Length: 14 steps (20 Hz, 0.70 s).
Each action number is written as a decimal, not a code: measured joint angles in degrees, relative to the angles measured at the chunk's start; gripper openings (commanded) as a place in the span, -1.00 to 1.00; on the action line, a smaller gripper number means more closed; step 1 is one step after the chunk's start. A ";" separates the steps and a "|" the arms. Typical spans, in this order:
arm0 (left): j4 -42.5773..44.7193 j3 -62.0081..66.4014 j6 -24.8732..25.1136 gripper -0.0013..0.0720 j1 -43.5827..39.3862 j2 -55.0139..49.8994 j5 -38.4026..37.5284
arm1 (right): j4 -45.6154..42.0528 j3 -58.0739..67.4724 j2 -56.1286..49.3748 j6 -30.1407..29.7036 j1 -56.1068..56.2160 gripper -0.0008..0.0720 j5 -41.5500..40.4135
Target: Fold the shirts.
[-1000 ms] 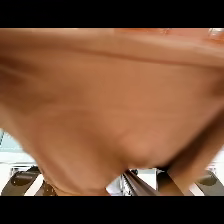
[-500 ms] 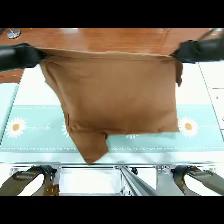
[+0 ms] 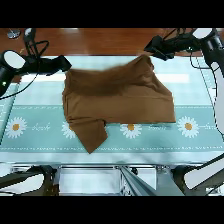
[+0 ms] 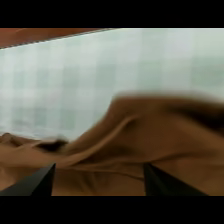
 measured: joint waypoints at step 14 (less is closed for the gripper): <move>-13.29 -30.73 10.91 0.95 23.28 7.39 -20.83 | -0.20 -54.47 33.20 -13.68 -31.08 0.74 5.88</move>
